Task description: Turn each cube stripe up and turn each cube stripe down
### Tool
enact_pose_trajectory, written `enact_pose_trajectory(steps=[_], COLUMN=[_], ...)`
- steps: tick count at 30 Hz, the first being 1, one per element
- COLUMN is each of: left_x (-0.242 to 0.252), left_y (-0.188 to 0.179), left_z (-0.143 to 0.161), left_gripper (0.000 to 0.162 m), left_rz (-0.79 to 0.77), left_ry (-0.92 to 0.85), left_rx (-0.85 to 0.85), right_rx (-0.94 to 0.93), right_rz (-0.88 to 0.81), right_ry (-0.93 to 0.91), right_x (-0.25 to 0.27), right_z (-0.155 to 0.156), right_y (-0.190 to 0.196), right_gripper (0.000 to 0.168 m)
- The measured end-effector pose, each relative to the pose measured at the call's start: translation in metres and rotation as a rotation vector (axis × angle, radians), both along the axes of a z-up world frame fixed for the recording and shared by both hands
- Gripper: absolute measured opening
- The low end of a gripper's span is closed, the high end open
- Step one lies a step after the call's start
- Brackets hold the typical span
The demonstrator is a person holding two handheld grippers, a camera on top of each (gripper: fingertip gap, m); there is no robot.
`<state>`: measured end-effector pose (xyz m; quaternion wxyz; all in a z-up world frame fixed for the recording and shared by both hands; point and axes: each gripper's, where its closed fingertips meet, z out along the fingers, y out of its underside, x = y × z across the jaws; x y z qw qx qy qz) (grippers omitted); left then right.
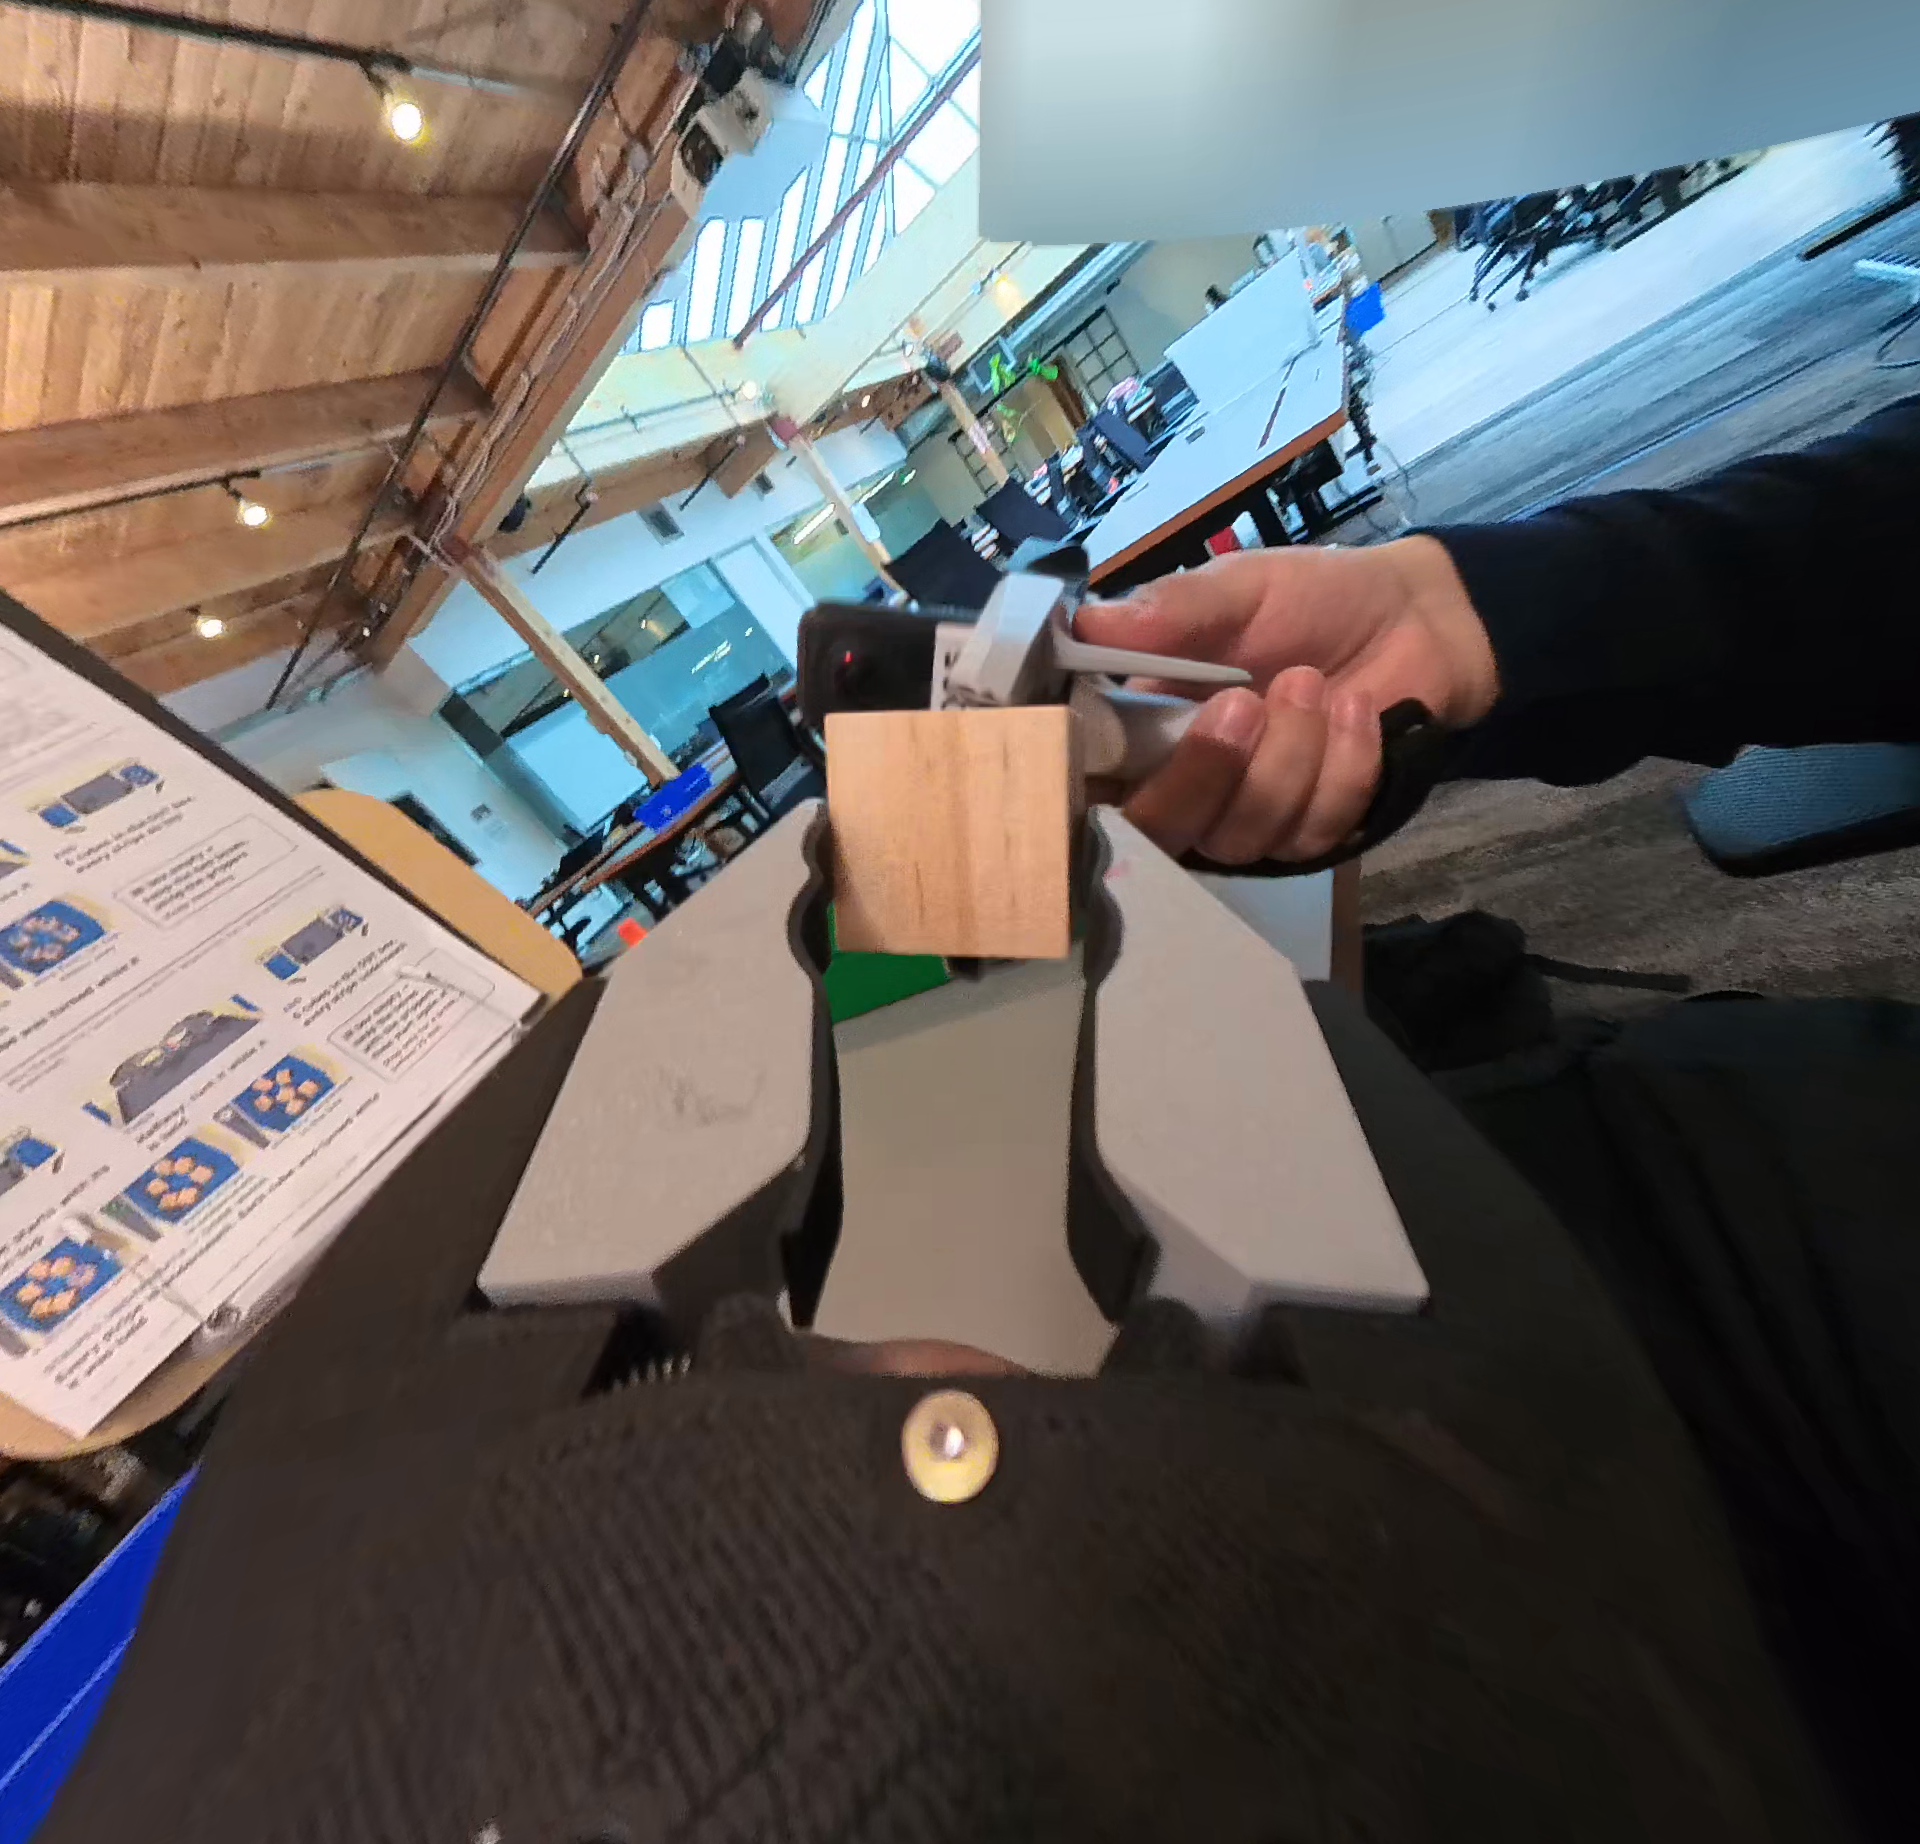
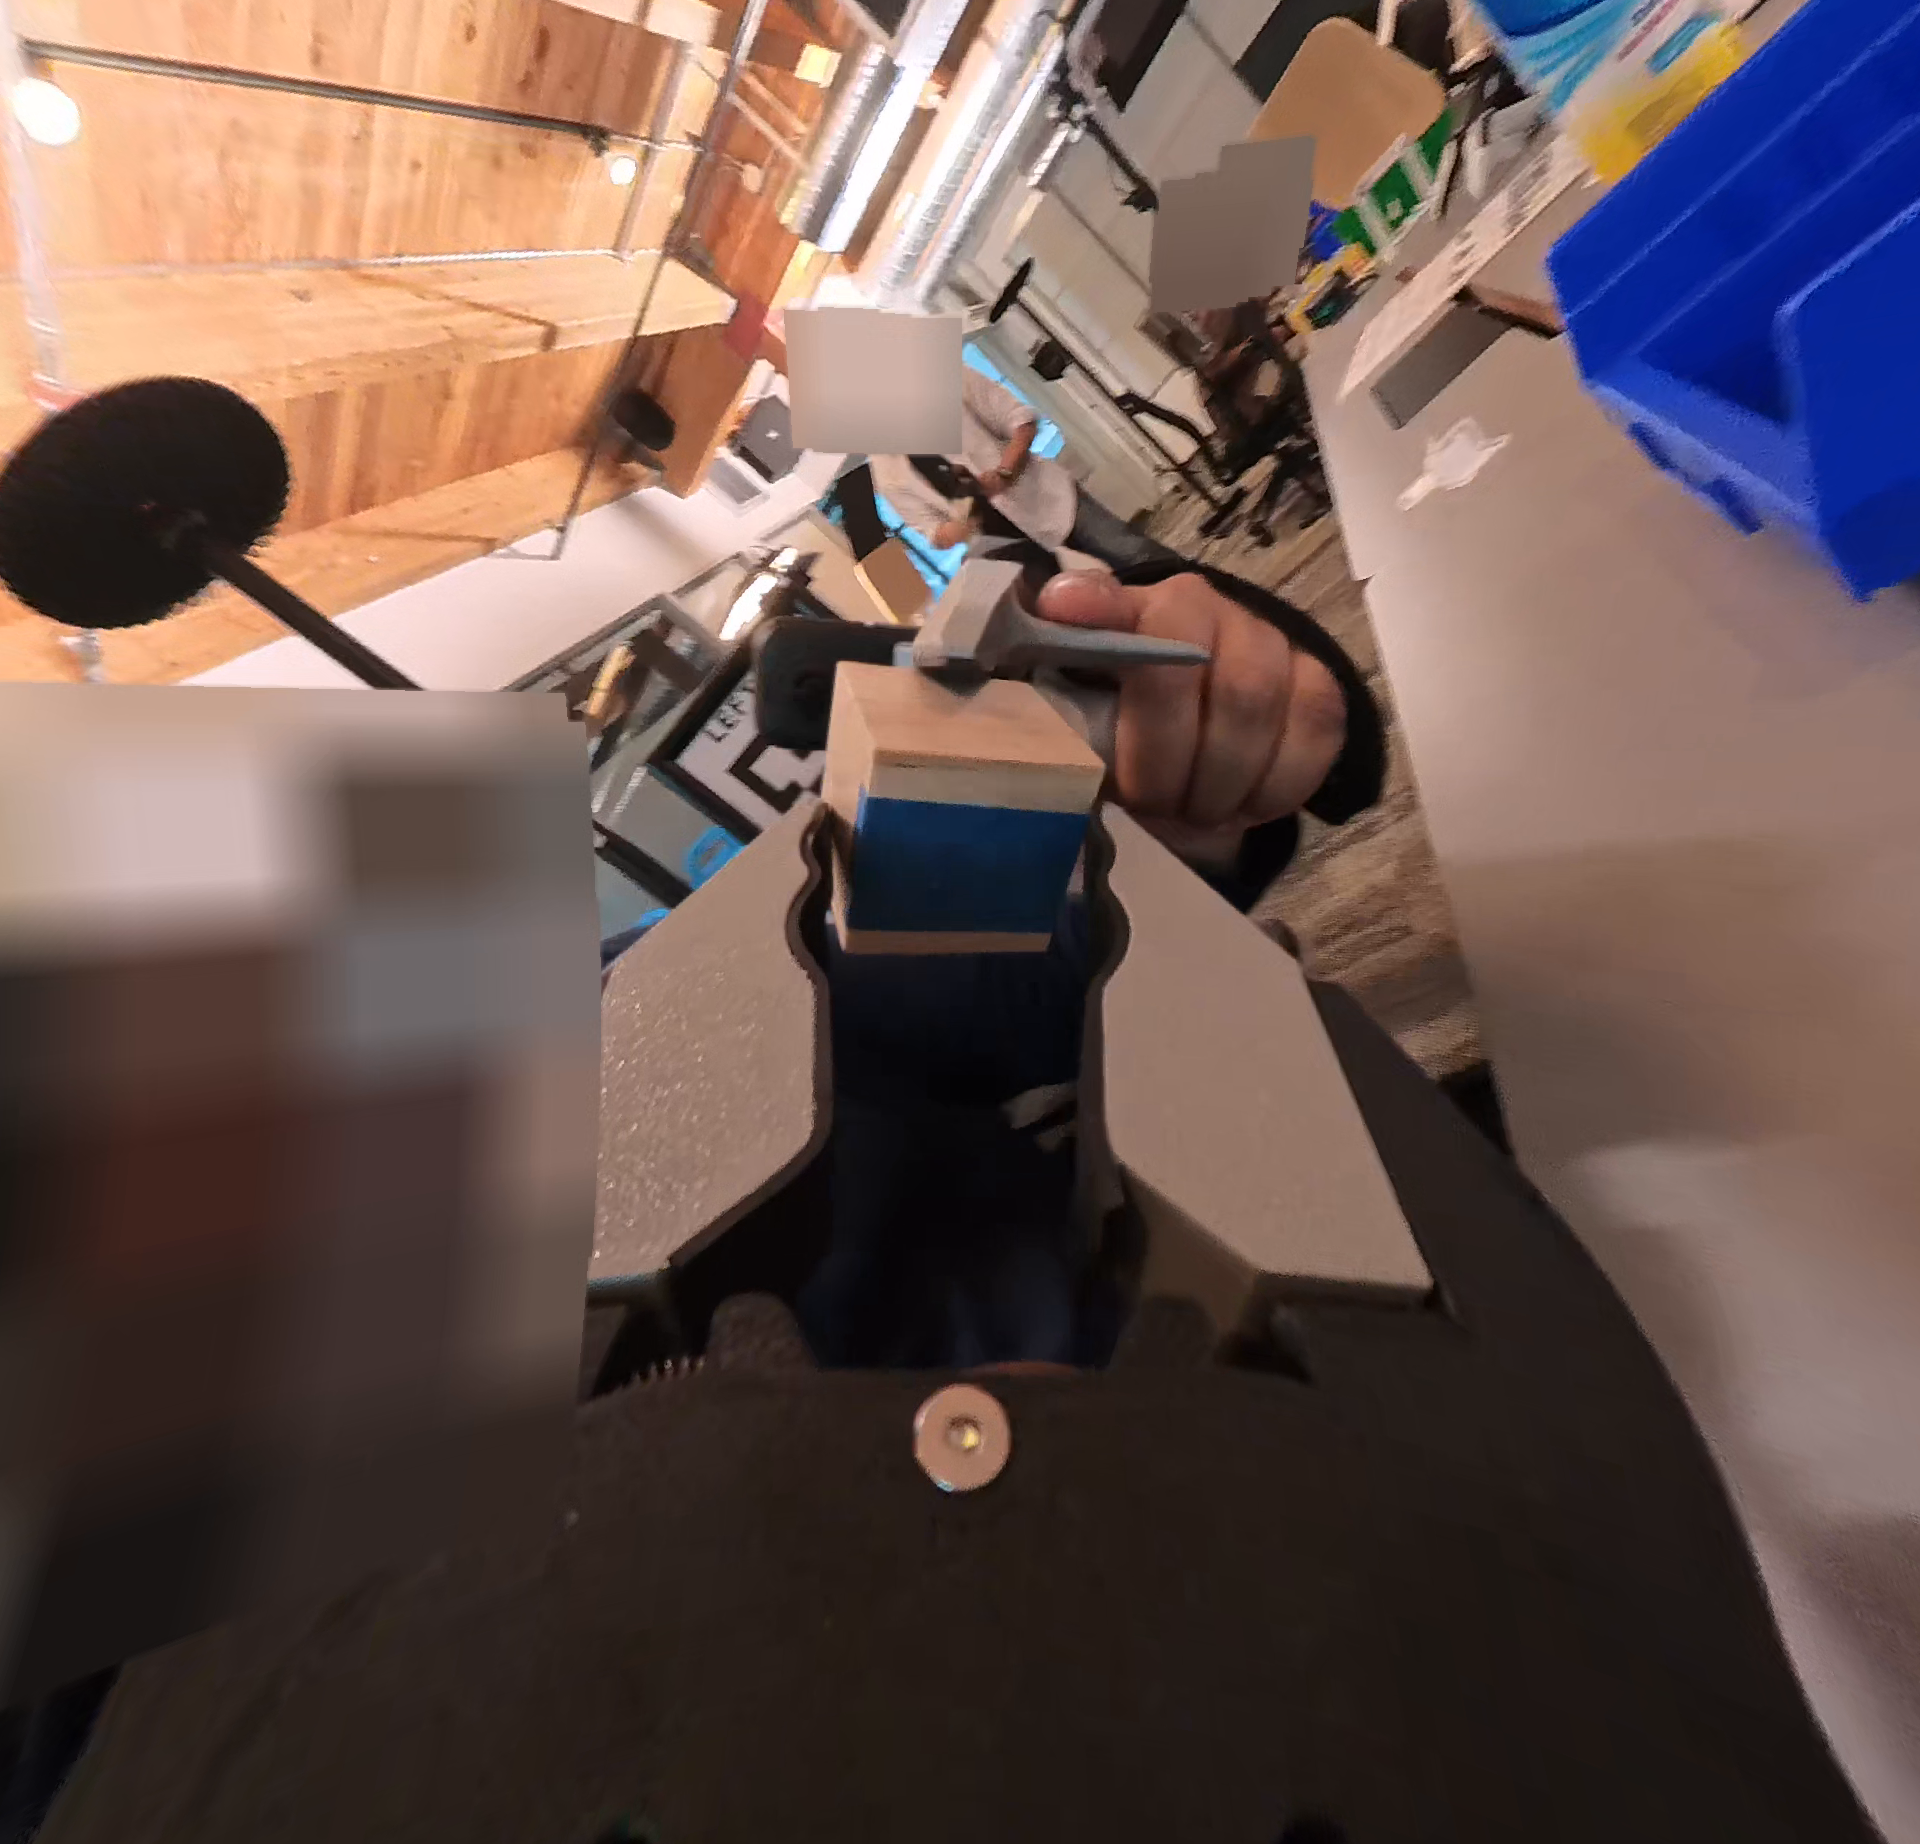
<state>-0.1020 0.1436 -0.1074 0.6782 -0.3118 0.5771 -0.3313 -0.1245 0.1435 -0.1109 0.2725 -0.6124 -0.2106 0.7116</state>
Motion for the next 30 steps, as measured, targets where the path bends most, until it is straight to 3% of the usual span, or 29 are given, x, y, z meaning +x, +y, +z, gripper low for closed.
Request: enact_pose_trajectory(steps=[1, 5, 11, 15, 18, 21, 30], left_x=[0.000, -0.009, -0.028, -0.032, -0.030, -0.026, -0.021], left_y=[0.002, 0.004, 0.030, 0.040, 0.042, 0.042, 0.042], left_z=[-0.001, 0.009, 0.019, 0.020, 0.016, 0.010, -0.001], left_gripper=[0.043, 0.028, 0.025, 0.025, 0.025, 0.025, 0.025], left_rz=[0.016, 0.058, 0.166, 0.209, 0.220, 0.224, 0.234], left_ry=[0.008, -0.023, -0.006, -0.003, 0.009, 0.038, 0.082], left_rx=[-0.005, 0.020, -0.030, -0.036, -0.041, -0.029, -0.002], right_rx=[0.020, 0.135, 0.290, 0.277, 0.198, 0.134, 0.114], right_rz=[-0.024, -0.219, -0.809, -1.164, -1.215, -1.165, -1.137], right_ry=[-0.017, -0.080, -0.394, -0.800, -1.004, -1.078, -1.197], right_x=[0.003, 0.044, 0.195, 0.299, 0.335, 0.337, 0.336], right_z=[0.001, 0.018, 0.027, -0.007, -0.043, -0.071, -0.103], right_y=[0.003, 0.021, 0.067, 0.084, 0.092, 0.099, 0.115], right_gripper=[0.045, 0.042, 0.042, 0.042, 0.042, 0.042, 0.043])
